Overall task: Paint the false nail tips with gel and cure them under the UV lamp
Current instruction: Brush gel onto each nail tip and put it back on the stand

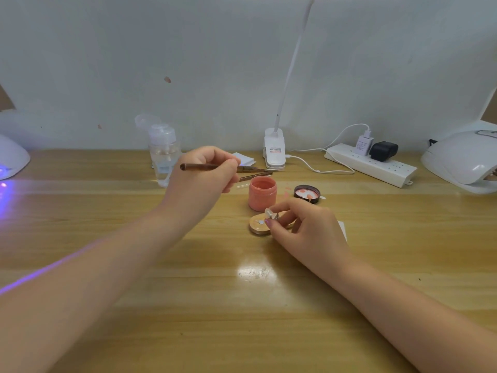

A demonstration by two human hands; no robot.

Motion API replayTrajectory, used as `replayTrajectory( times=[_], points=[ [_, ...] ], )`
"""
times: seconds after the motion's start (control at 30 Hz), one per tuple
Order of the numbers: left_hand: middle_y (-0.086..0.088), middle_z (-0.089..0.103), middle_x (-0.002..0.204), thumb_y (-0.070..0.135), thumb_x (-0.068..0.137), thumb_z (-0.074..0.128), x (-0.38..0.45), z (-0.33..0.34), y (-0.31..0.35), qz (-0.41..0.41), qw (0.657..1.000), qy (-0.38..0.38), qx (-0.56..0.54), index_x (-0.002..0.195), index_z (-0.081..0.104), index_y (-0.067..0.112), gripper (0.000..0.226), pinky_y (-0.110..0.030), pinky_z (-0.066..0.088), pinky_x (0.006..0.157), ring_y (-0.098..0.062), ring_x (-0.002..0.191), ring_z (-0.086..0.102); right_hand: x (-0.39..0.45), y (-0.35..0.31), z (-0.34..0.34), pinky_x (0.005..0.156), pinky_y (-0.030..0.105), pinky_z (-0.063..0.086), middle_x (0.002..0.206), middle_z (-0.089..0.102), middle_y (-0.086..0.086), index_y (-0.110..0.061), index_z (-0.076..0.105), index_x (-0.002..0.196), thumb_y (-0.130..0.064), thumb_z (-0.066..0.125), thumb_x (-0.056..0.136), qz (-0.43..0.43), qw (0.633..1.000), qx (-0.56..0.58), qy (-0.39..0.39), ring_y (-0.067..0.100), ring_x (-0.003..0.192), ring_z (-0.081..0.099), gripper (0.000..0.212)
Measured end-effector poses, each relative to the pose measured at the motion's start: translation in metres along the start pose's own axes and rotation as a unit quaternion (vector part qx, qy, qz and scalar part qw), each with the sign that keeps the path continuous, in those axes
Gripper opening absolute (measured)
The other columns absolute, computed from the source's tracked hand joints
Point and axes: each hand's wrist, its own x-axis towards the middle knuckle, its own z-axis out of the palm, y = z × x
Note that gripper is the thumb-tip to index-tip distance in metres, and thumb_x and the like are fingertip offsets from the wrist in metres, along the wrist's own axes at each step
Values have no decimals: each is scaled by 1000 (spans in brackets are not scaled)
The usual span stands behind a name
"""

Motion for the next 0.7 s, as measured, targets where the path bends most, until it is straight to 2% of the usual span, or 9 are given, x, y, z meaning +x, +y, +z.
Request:
replayTrajectory(
  times=[0.1, 0.17, 0.23, 0.33, 0.43, 0.57, 0.7],
  points=[
    [2, 69, 70, 22, 98, 53, -1, 0, 8, 57, 997, -34, 40, 87, 68, 22, 19, -28, 57, 62, -11, 61, 63, 0, 0, -1, 54, 18, 41, 64, 64, -14, -24, 72, 84, -24, 75, 81, -23, 999, 5, 24, 5, 53, 52, 5],
    [-1, 65, 78, 31, 99, 52, -13, 0, 3, 127, 986, -60, 92, 93, 68, 24, 19, -28, 52, 67, -13, 70, 61, 1, -1, -1, 53, 10, 35, 63, 61, -18, -21, 73, 81, -21, 75, 82, -36, 998, 23, 39, 4, 53, 53, 3],
    [5, 60, 83, 38, 95, 55, -29, 3, -5, 181, 968, -85, 153, 97, 67, 24, 19, -23, 47, 72, -8, 81, 58, 1, -2, -2, 53, 8, 33, 62, 59, -20, -20, 73, 80, -16, 75, 81, -44, 997, 43, 48, 3, 52, 52, 5],
    [10, 54, 93, 48, 84, 68, -40, 6, -16, 182, 956, -113, 198, 104, 67, 27, 29, -17, 44, 81, -2, 90, 54, 0, -5, -2, 53, 6, 32, 63, 57, -24, -19, 74, 81, -12, 76, 80, -74, 994, 42, 67, -1, 54, 51, 7],
    [13, 53, 95, 42, 80, 72, -41, 6, -18, 189, 952, -117, 210, 106, 67, 28, 29, -14, 42, 82, 0, 92, 53, 0, -7, -3, 53, 5, 32, 65, 54, -29, -17, 75, 81, -10, 76, 80, -100, 991, 40, 75, -3, 53, 48, 7],
    [9, 57, 95, 34, 83, 73, -39, 5, -18, 199, 953, -112, 197, 103, 68, 27, 21, -14, 43, 81, -4, 92, 55, 0, -9, -3, 55, 6, 33, 66, 61, -17, -14, 75, 80, -9, 75, 81, -127, 989, 15, 76, -5, 54, 46, 5],
    [6, 59, 93, 31, 83, 74, -39, 5, -18, 202, 955, -111, 188, 100, 69, 30, 18, -14, 43, 79, -5, 90, 56, -1, -9, -4, 55, 8, 35, 68, 62, -16, -15, 75, 81, -10, 74, 82, -145, 986, -6, 78, -1, 50, 43, 4]
  ],
)
